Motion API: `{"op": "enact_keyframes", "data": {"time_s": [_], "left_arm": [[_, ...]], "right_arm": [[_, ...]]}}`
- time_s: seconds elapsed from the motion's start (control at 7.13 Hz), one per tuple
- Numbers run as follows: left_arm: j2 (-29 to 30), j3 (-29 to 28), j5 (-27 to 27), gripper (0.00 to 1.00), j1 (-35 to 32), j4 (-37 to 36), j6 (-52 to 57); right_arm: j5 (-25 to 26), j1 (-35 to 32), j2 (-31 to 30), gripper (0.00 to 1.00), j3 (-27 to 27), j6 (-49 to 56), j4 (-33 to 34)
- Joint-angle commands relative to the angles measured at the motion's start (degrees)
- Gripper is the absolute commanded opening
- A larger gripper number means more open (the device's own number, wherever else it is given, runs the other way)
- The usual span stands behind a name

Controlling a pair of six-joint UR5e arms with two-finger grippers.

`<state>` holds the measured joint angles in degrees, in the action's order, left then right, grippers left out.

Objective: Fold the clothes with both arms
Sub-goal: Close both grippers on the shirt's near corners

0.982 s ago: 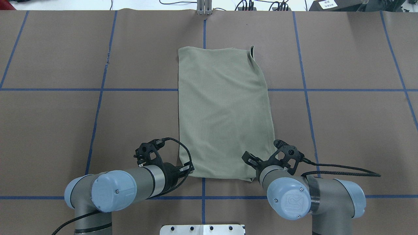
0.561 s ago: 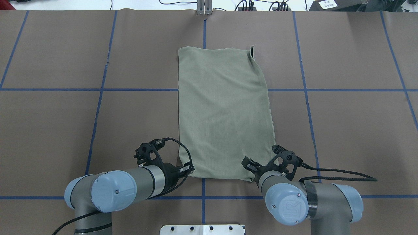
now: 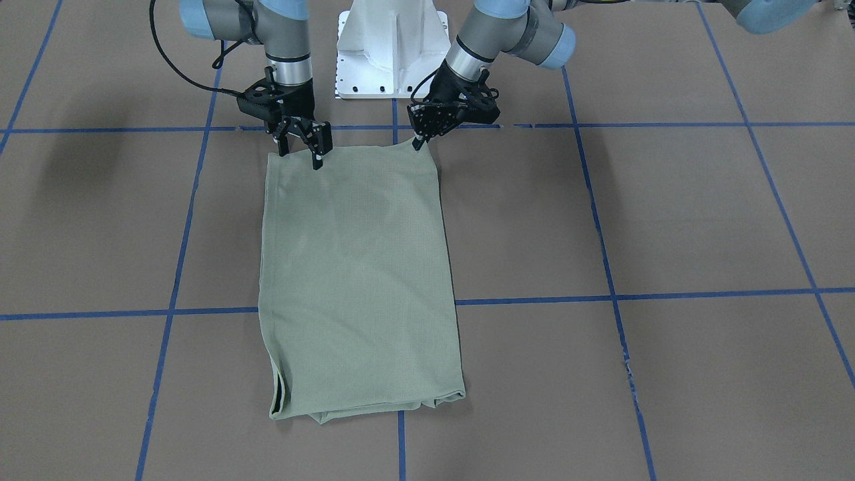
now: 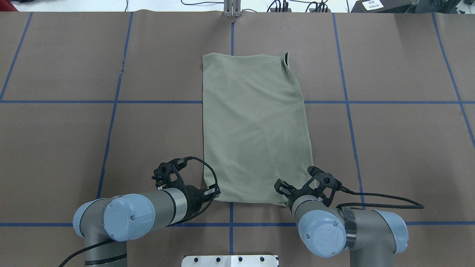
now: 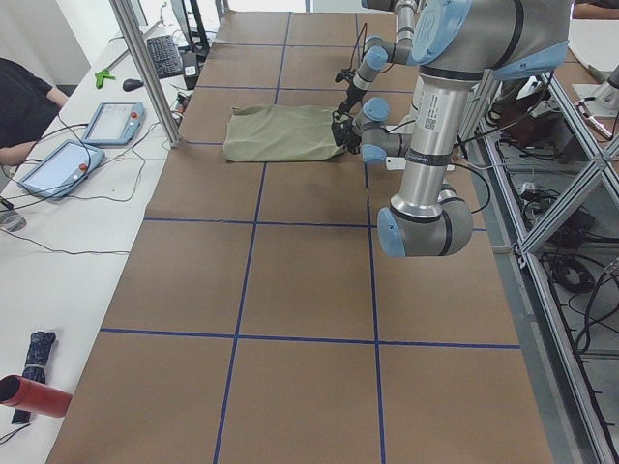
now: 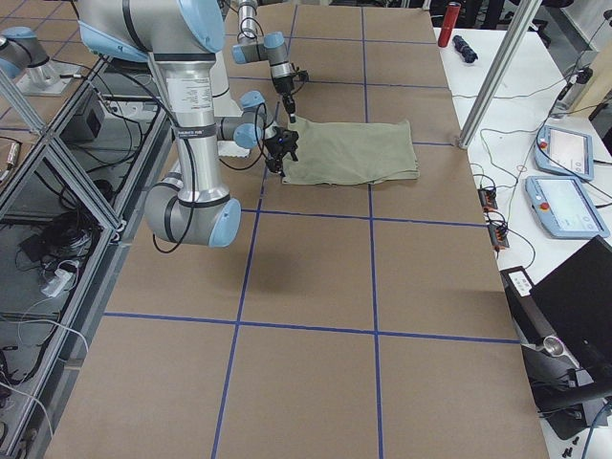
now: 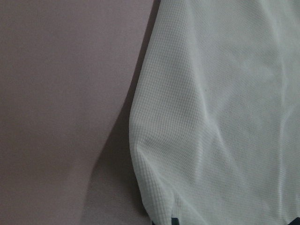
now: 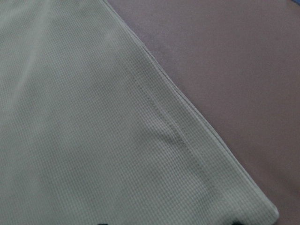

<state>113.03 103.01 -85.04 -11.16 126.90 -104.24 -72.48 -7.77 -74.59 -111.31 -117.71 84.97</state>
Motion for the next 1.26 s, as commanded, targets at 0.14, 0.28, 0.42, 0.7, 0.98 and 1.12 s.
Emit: {"op": "enact_keyframes", "data": {"time_s": [0.14, 0.28, 0.42, 0.7, 0.98, 1.12], "left_arm": [[-0.1, 0.0, 0.0, 0.00, 0.0, 0.0, 0.0], [-0.1, 0.0, 0.0, 0.00, 0.0, 0.0, 0.0], [-0.1, 0.0, 0.0, 0.00, 0.0, 0.0, 0.0], [0.0, 0.4, 0.0, 0.00, 0.0, 0.0, 0.1], [-1.6, 7.3, -2.6, 0.00, -1.0, -0.9, 6.3], [-5.6, 15.0, -6.4, 0.00, -2.3, -4.8, 7.6]], "right_arm": [[0.2, -0.1, 2.4, 0.61, 1.2, -2.8, 0.0], [0.2, -0.1, 2.7, 0.41, 1.3, -3.5, 0.0], [0.2, -0.5, 3.7, 0.09, 1.3, -5.3, 0.0], [0.2, -1.5, 4.6, 0.00, 0.6, -5.3, 0.1], [-0.4, -2.0, 4.5, 0.00, -5.5, -5.2, 3.9], [-0.3, -1.8, 4.7, 0.00, -11.2, -5.2, 9.0]]}}
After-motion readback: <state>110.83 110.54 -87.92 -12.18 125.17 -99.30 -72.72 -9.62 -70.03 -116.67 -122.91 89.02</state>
